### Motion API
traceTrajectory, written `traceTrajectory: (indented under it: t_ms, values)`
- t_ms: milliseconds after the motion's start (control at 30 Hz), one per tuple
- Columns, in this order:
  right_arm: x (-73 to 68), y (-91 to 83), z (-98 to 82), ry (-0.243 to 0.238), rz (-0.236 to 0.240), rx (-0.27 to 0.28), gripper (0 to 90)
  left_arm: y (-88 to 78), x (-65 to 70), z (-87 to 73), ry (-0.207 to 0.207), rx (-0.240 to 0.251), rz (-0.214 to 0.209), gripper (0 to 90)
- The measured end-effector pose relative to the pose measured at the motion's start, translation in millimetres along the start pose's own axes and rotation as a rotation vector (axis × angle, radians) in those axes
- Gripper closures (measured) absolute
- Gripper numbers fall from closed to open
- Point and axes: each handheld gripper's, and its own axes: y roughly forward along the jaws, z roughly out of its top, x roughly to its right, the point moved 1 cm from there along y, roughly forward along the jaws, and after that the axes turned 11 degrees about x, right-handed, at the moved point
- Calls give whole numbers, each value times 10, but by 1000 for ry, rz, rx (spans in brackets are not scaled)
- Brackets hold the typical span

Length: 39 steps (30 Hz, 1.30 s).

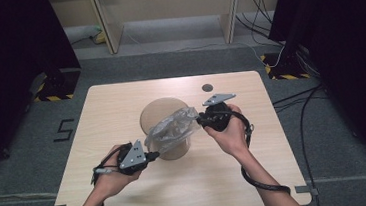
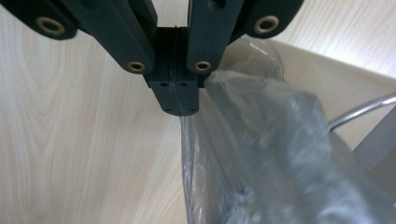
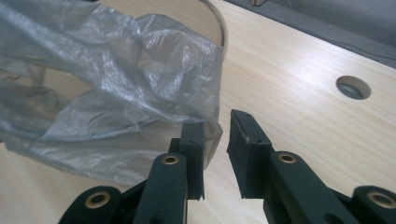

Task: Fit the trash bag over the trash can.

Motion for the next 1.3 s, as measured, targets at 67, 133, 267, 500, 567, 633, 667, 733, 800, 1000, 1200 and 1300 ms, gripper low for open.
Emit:
traceTrajectory:
  t_ms: [67, 133, 267, 500, 567, 633, 667, 733, 800, 1000, 1200, 1300]
  values:
    - [14, 34, 7, 1, -16, 3, 737, -23, -4, -24, -4, -2, 6, 899]
    - [14, 53, 15, 1, -28, 13, 729, -43, 0, -43, -14, 5, 15, 899]
    - [-14, 63, 25, -1, -39, 27, 721, -133, 48, -6, -26, 52, 32, 897]
    - [-18, 47, 26, 0, -43, 34, 717, -427, 113, 78, -126, 187, 130, 719]
    - [-20, 45, 22, 2, -44, 37, 717, -459, 78, 101, -181, 224, 181, 603]
    - [-23, 44, 18, 8, -46, 38, 717, -437, 39, 121, -264, 258, 208, 509]
    - [-22, 44, 18, 7, -47, 38, 716, -411, 21, 132, -300, 267, 216, 480]
    - [-20, 47, 20, 12, -51, 41, 717, -349, -14, 153, -360, 282, 233, 451]
    - [-18, 54, 24, 13, -52, 42, 716, -298, -51, 168, -413, 298, 245, 466]
    - [-11, 74, 52, 17, -56, 49, 704, -264, -129, 100, -430, 266, 273, 846]
    - [9, 124, 64, 28, -69, 55, 673, -261, -303, -28, -418, 233, 328, 897]
    - [15, 146, 76, 27, -78, 57, 660, -253, -414, -43, -406, 228, 361, 897]
